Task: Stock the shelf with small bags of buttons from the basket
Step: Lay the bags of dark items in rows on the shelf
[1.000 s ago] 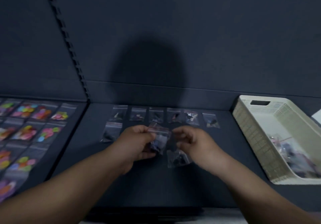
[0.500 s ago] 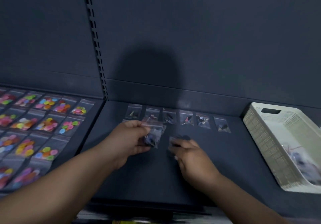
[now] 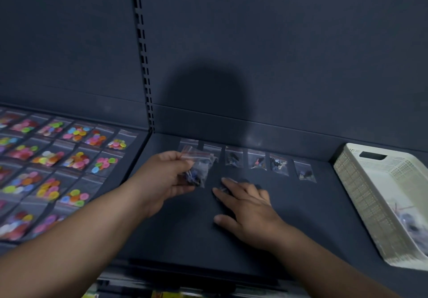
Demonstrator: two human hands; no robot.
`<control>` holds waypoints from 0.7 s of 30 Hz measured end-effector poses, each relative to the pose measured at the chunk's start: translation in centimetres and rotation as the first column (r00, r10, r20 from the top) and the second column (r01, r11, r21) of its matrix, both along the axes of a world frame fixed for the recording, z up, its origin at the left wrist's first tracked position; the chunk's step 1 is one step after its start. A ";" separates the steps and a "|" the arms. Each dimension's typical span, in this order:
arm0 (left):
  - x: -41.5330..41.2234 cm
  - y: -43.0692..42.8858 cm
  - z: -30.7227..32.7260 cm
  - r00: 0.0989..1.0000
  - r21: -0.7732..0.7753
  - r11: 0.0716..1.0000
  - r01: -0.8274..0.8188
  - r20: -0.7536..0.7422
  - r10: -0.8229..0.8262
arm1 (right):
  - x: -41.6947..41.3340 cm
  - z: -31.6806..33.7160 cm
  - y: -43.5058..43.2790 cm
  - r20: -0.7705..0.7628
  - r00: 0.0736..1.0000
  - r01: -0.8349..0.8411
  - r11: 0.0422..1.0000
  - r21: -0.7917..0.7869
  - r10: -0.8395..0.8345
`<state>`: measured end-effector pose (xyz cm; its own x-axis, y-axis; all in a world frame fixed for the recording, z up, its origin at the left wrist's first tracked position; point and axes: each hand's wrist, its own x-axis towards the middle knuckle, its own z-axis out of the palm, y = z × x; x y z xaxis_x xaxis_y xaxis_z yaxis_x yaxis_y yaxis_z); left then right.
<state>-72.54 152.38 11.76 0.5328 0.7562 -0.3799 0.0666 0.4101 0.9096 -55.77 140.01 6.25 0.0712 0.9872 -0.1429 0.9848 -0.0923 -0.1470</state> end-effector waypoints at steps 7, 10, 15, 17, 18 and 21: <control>-1.0 1.5 0.3 0.996 -0.017 0.997 -0.076 0.050 0.077 | -0.5 0.0 0.4 -0.064 0.998 0.001 0.996 0.089 0.005; -1.5 2.2 0.5 0.988 -0.036 0.990 -0.139 0.062 0.141 | -0.8 0.1 0.0 -0.019 0.999 -0.041 0.997 0.067 0.043; -1.6 2.7 0.4 0.982 -0.077 0.982 -0.175 0.060 0.180 | -1.1 -0.3 1.7 0.030 0.997 -0.070 0.997 -0.017 0.071; -1.5 2.7 0.4 0.981 -0.088 0.980 -0.178 0.057 0.183 | -1.1 -0.4 2.8 0.039 0.996 -0.073 0.997 -0.031 0.074; -1.4 2.8 0.4 0.981 -0.090 0.980 -0.179 0.054 0.185 | -1.2 -0.4 3.4 0.042 0.996 -0.074 0.997 -0.036 0.075; -1.2 2.9 0.3 0.983 -0.090 0.980 -0.175 0.043 0.180 | -1.5 -0.8 4.5 0.048 0.996 -0.070 0.997 -0.038 0.072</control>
